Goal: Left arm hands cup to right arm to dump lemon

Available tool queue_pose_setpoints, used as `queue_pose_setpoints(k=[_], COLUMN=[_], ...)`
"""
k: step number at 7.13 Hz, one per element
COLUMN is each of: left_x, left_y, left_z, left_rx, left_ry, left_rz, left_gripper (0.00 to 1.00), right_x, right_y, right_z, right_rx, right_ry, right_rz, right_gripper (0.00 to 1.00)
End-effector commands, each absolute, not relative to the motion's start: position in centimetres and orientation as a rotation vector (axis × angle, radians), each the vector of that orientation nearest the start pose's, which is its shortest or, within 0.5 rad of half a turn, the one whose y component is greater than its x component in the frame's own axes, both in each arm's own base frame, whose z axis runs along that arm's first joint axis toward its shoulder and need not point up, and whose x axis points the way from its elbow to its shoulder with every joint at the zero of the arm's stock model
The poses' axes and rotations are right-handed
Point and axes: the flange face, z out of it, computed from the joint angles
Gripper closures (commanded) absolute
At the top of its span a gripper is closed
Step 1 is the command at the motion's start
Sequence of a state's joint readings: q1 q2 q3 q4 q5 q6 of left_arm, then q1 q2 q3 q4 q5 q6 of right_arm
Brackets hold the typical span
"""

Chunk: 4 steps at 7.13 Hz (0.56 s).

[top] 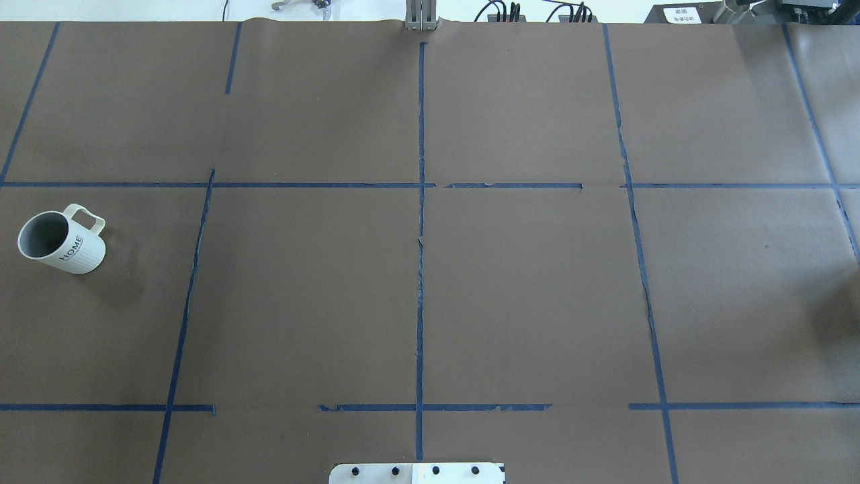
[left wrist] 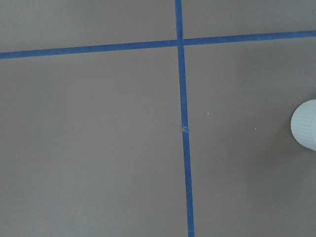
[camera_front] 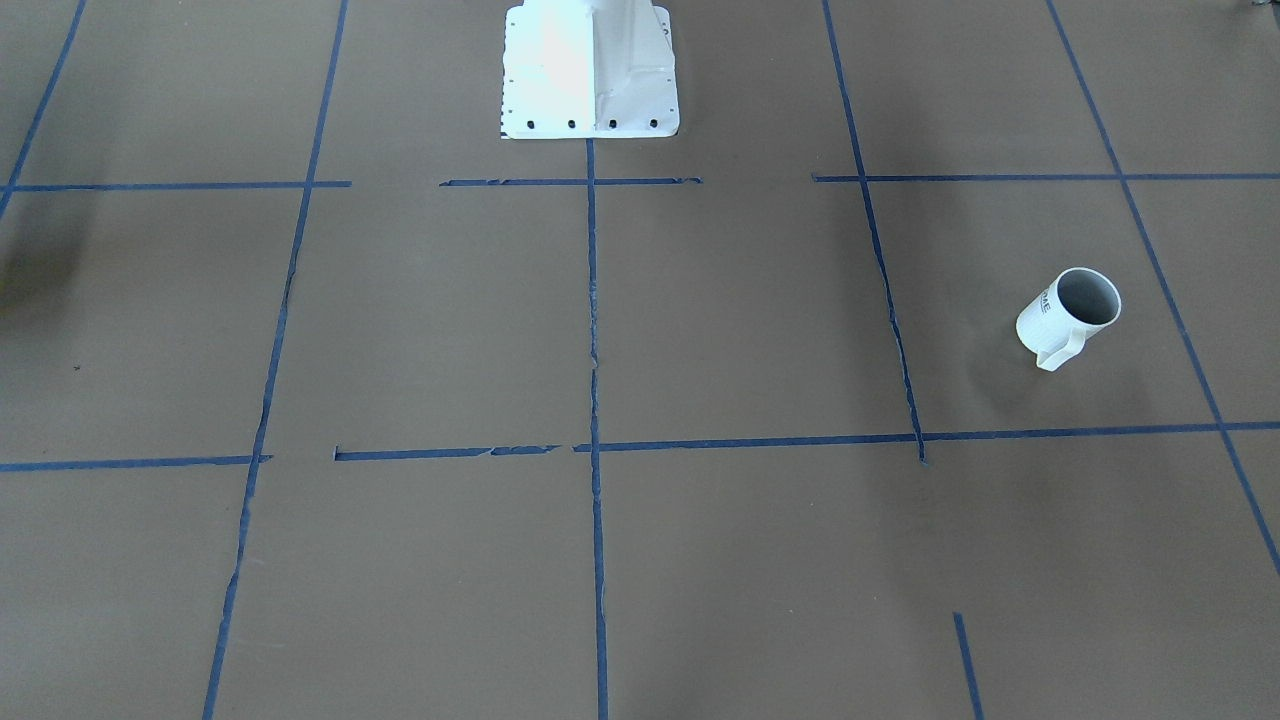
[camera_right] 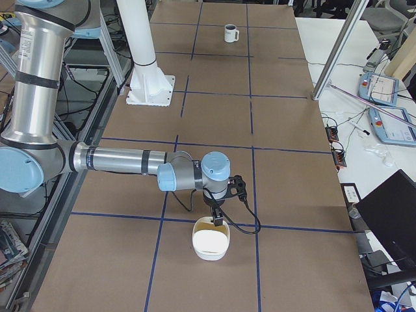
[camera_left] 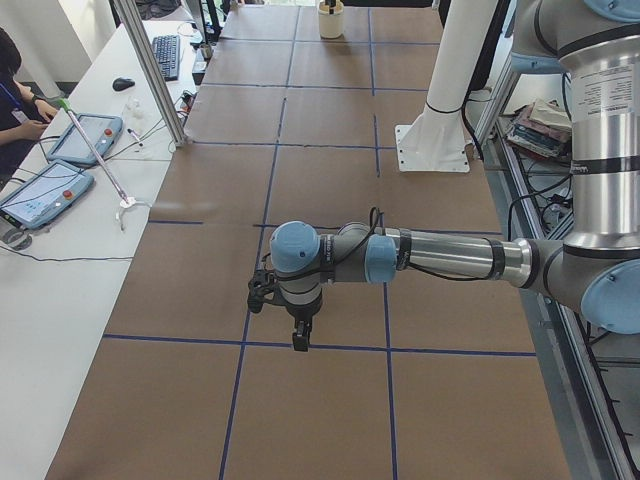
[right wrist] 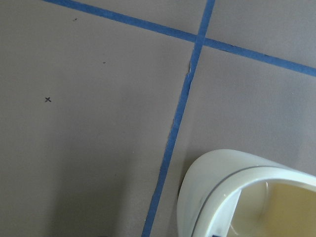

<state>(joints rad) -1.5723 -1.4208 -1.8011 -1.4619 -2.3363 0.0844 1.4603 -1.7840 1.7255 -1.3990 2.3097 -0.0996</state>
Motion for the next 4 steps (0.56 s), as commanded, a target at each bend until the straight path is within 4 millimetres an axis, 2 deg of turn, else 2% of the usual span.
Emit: queue_pose_setpoints(k=[1,4], left_x=[-6.48,-6.35], left_y=[-42.50,-42.69], left_z=[62.38,62.05], left_rx=[0.009,0.022], left_ry=[0.767,0.758], left_rz=[0.068,0.076], left_gripper=[0.00,0.00], right_x=[2.11,2.06], right_y=[-41.27,-41.81], right_z=[66.56,65.73], right_rx=[0.099,0.117], right_ry=[-0.738,-0.736], right_rz=[-0.240,-0.246], right_gripper=[0.00,0.00])
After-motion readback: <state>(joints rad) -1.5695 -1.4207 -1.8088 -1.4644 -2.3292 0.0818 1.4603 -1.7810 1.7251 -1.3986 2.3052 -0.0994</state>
